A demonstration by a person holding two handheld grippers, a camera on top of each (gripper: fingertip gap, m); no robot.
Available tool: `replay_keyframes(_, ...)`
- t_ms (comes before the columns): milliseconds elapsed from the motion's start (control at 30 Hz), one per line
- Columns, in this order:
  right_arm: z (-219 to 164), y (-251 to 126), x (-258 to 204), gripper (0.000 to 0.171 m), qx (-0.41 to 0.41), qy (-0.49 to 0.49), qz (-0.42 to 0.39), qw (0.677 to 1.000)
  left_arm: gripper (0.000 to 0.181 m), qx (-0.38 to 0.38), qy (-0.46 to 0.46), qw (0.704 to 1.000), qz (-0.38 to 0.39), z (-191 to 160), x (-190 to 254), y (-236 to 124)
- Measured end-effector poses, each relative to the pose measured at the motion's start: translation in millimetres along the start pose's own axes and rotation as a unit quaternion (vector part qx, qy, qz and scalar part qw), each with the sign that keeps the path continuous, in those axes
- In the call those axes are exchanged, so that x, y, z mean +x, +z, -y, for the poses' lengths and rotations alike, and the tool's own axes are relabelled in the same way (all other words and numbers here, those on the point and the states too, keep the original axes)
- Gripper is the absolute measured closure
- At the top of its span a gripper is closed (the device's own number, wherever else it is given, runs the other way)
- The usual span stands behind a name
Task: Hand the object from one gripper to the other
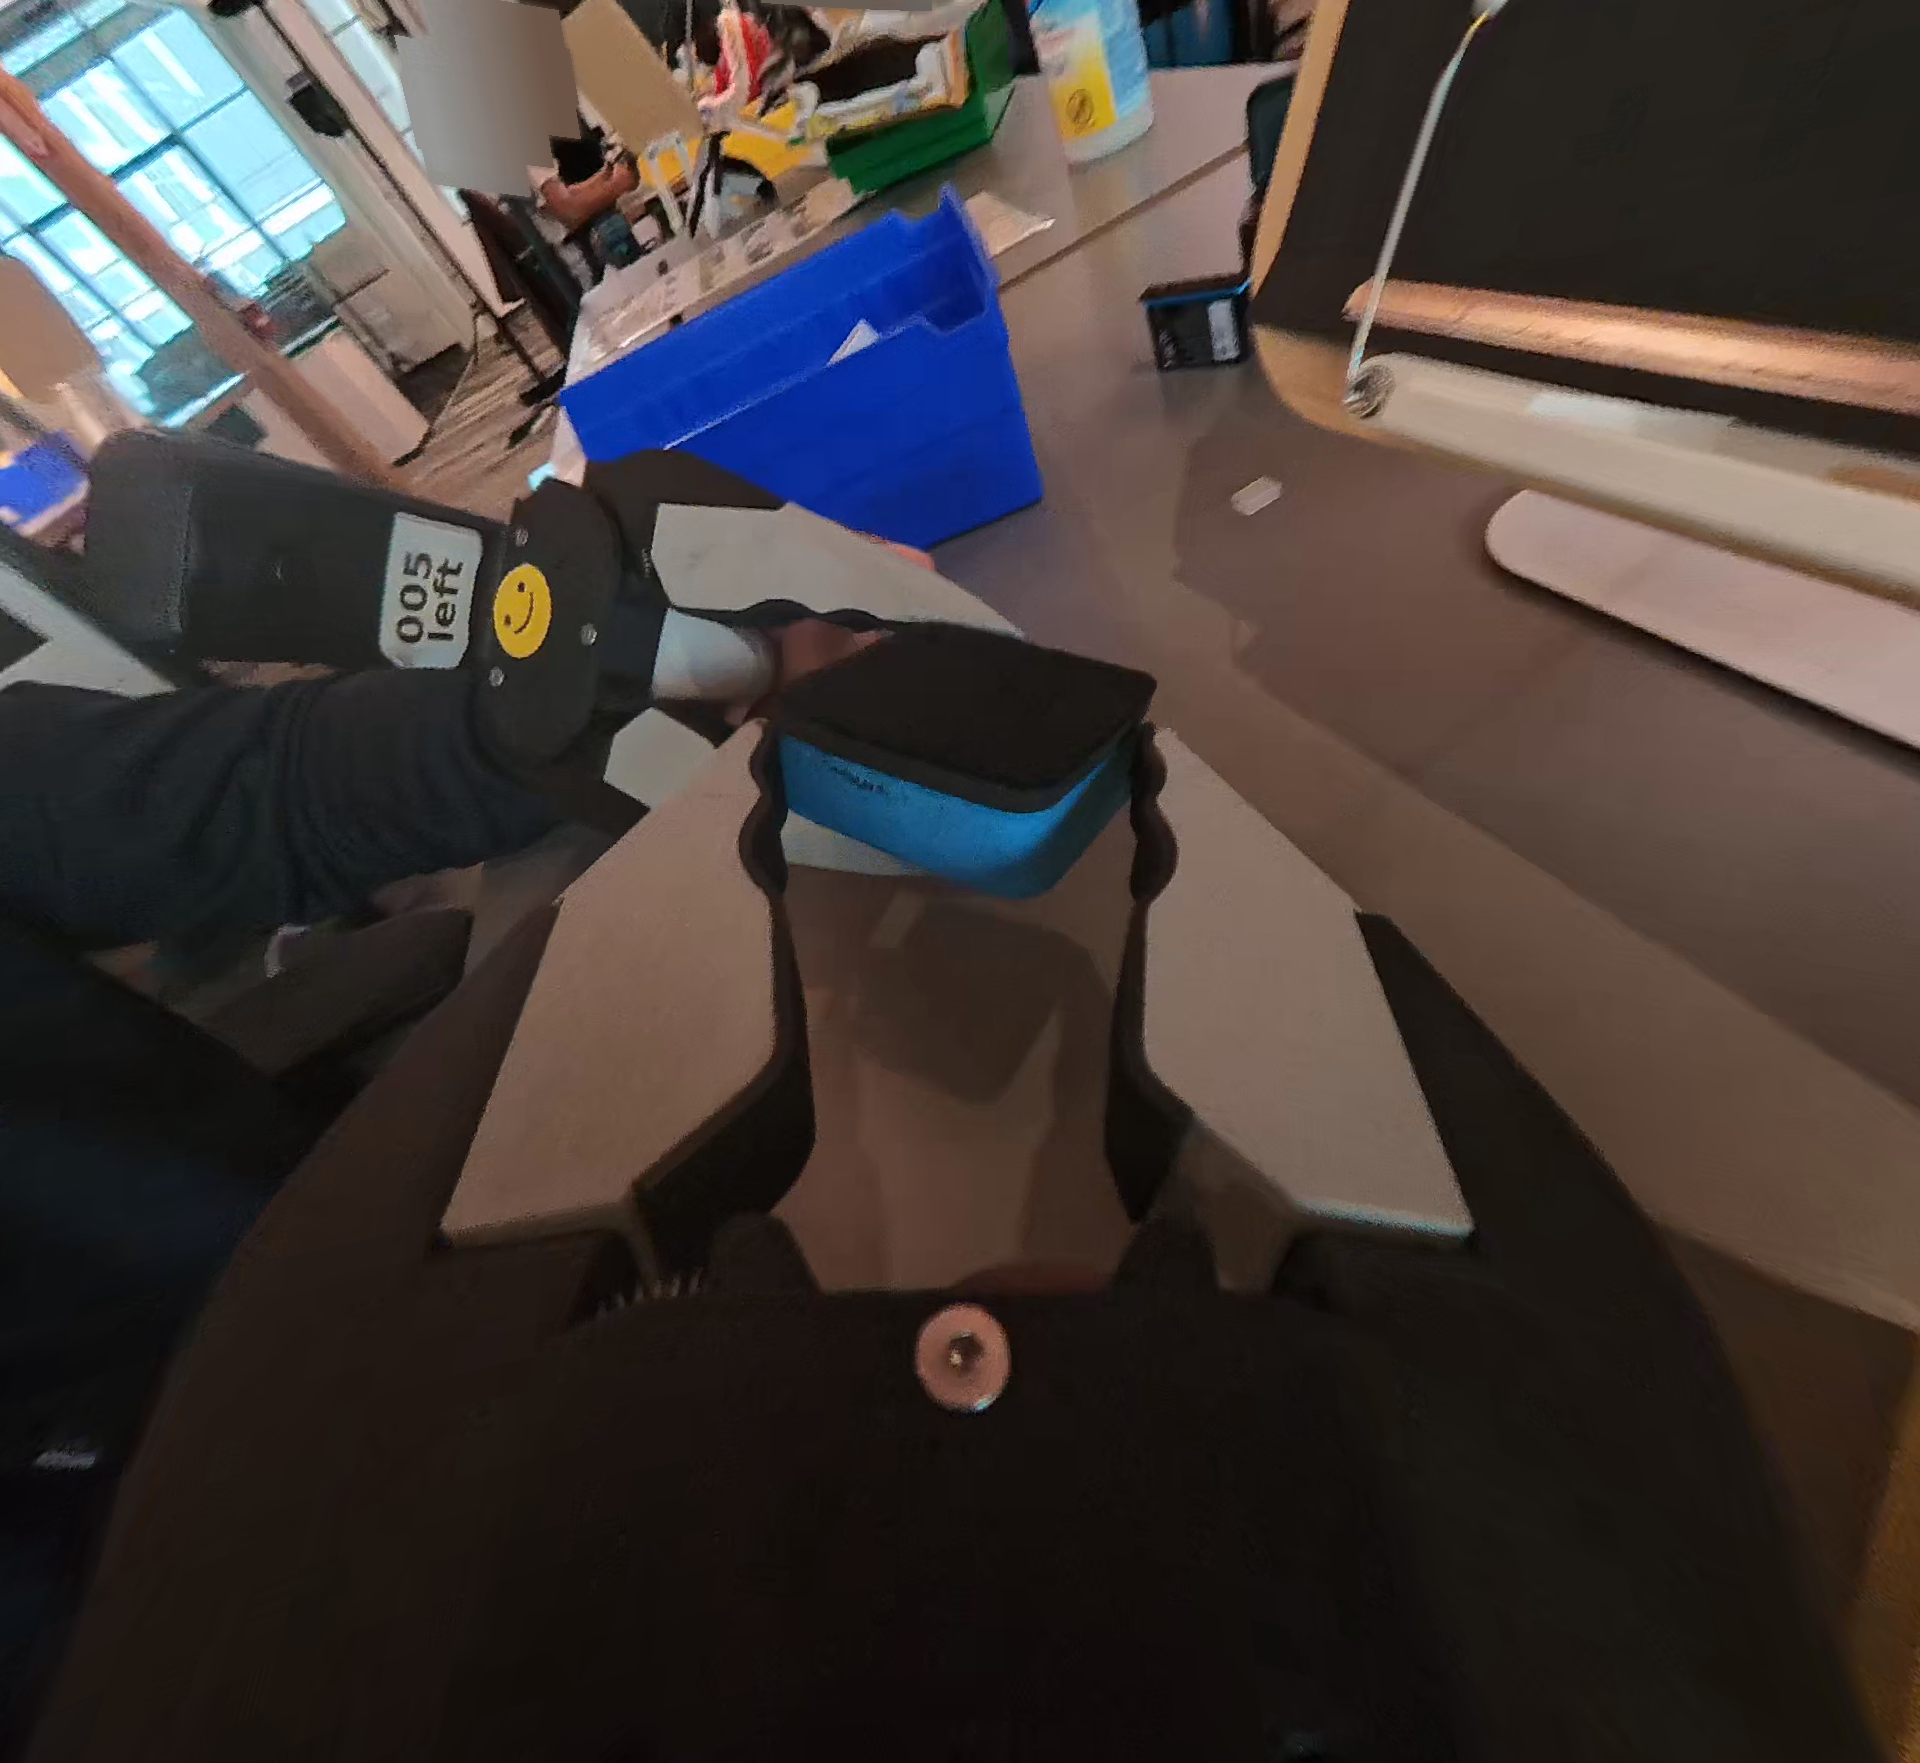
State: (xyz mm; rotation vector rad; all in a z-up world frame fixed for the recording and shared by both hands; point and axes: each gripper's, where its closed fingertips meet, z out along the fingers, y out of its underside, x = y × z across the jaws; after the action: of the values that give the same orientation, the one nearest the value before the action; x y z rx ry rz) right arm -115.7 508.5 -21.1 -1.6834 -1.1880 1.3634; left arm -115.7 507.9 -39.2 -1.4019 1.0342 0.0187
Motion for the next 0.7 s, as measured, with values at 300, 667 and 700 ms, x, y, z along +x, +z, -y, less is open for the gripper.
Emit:
replay_keyframes(300,68.5,-95.1,-8.9,0.108,0.104,-0.063,-0.174,0.977,0.135,-0.063,-0.007,0.998,0.024,-27.7,-5.9,9.6)
replay_keyframes(667,43.8,-198.3,106.1,0.107,-0.061,0.012,-0.421,0.905,0.135,-0.177,-0.003,0.984,0.008,-70.0,4.5,18.3)
replay_keyframes(700,34.6,-202.8,122.1,0.106,-0.095,0.023,-0.449,0.888,0.136,-0.175,-0.008,0.985,0.007,-68.7,5.0,18.1)
